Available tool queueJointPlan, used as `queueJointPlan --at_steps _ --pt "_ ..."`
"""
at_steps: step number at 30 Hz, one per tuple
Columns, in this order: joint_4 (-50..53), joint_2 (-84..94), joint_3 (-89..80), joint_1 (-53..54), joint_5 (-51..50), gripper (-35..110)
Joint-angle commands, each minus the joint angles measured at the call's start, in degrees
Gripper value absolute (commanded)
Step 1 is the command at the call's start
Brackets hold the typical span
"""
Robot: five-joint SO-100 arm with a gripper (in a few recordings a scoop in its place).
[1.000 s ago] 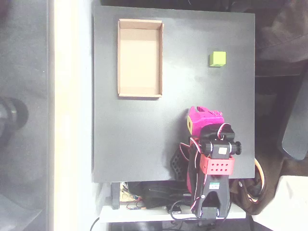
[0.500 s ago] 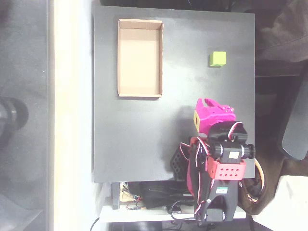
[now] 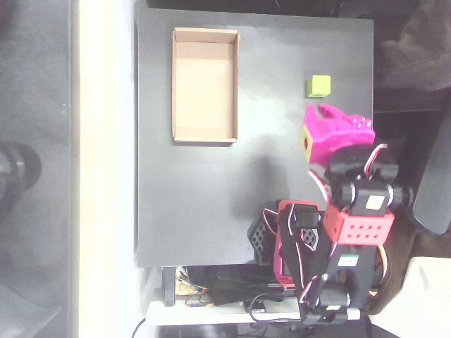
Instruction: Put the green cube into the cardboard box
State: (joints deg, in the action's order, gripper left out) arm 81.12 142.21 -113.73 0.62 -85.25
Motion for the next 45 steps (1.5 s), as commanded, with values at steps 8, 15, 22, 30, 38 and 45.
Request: queueJointPlan --at_steps 8,15,22,30,38,45 --pt "0.1 -16.1 18.1 5.0 -0.4 4" --pt "-0.1 -24.8 24.7 9.9 -0.3 4" --pt "-0.1 -33.5 31.5 12.8 -0.3 10" --pt "-0.2 -39.6 33.8 12.9 -0.3 27" --pt "-0.3 -44.9 33.9 12.8 -0.3 34" --pt "-3.3 -50.1 33.9 12.1 -0.3 42"
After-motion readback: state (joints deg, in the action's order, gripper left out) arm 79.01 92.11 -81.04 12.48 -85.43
